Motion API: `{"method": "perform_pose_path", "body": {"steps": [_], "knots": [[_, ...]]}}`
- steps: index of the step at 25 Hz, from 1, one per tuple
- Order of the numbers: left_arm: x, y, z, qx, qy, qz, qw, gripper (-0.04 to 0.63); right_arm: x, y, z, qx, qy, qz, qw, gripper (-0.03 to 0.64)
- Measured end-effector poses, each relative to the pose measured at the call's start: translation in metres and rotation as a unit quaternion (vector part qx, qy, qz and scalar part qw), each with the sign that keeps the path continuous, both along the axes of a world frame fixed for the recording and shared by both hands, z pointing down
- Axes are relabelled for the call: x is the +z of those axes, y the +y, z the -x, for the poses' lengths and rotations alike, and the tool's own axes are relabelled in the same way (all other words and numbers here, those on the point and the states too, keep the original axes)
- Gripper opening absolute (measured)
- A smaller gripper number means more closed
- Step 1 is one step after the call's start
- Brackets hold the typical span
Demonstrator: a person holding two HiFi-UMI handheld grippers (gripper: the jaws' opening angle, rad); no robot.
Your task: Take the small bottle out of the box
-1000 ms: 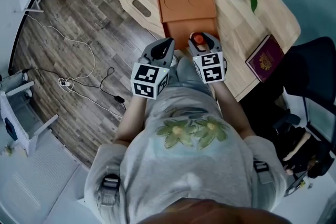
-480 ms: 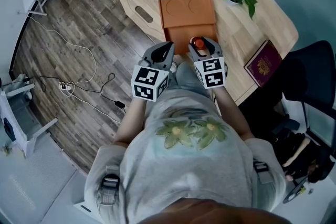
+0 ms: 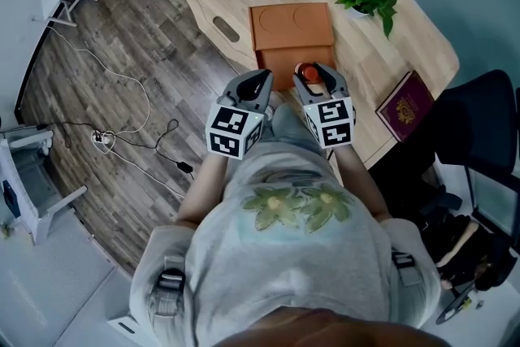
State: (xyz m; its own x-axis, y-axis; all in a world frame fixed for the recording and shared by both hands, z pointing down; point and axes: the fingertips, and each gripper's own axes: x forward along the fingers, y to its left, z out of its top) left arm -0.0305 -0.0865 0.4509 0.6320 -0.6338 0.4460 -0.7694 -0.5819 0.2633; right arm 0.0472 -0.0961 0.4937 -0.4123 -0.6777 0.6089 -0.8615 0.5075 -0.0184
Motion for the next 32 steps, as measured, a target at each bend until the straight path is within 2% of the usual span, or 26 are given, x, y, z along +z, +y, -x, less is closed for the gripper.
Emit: {"method": "perform_pose_path", "body": {"steps": [32], "knots": [[-0.013,-0.003,0.01,-0.008,0.016,-0.009,0.9998,0.006,-0.084,-0.004,0.012,-0.021,-0.041,-0.071,0.996,0.203]]}}
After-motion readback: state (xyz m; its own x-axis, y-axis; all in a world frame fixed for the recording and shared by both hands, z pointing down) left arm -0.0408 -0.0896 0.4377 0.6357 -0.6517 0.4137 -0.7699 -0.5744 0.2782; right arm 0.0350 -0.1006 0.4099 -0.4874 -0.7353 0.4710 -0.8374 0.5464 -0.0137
